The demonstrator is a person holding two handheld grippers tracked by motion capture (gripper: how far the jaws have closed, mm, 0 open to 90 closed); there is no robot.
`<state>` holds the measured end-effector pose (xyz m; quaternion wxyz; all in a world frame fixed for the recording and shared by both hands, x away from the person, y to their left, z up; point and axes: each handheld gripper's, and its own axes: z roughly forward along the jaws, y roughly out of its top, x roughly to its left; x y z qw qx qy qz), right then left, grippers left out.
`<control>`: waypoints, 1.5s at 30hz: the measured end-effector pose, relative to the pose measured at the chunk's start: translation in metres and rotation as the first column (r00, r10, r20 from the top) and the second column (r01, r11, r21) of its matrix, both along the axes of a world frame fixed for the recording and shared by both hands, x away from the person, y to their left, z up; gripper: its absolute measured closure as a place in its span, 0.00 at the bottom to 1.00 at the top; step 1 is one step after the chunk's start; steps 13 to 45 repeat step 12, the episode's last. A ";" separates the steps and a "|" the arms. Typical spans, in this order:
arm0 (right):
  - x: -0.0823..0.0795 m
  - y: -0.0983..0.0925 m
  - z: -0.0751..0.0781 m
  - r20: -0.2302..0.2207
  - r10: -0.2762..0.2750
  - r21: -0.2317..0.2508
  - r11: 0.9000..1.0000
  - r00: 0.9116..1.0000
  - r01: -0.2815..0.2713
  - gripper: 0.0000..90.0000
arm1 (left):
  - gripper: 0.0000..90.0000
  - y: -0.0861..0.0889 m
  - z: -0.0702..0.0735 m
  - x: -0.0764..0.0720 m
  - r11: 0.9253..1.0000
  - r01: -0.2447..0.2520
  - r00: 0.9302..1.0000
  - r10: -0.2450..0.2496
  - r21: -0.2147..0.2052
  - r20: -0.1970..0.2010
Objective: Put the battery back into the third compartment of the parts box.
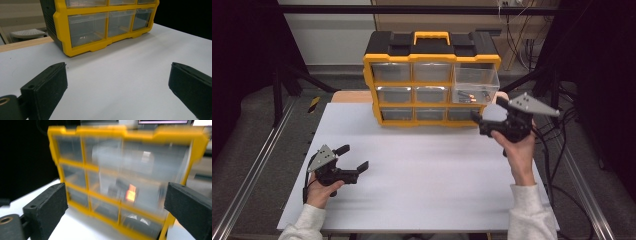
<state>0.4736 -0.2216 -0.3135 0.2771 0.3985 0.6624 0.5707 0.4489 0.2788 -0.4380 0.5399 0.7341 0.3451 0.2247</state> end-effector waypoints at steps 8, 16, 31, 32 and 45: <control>-0.016 -0.009 -0.095 -0.135 0.059 0.000 0.998 0.989 -0.060 0.03 | 0.02 -0.002 -0.002 0.000 1.000 0.006 1.000 -0.006 0.011 -0.002; -0.018 -0.012 -0.121 -0.174 0.035 -0.068 0.997 0.984 -0.047 0.01 | 0.02 -0.004 -0.002 0.000 1.000 0.011 1.000 -0.011 0.016 -0.003; -0.018 -0.012 -0.121 -0.174 0.035 -0.068 0.997 0.984 -0.047 0.01 | 0.02 -0.004 -0.002 0.000 1.000 0.011 1.000 -0.011 0.016 -0.003; -0.018 -0.012 -0.121 -0.174 0.035 -0.068 0.997 0.984 -0.047 0.01 | 0.02 -0.004 -0.002 0.000 1.000 0.011 1.000 -0.011 0.016 -0.003; -0.018 -0.012 -0.121 -0.174 0.035 -0.068 0.997 0.984 -0.047 0.01 | 0.02 -0.004 -0.002 0.000 1.000 0.011 1.000 -0.011 0.016 -0.003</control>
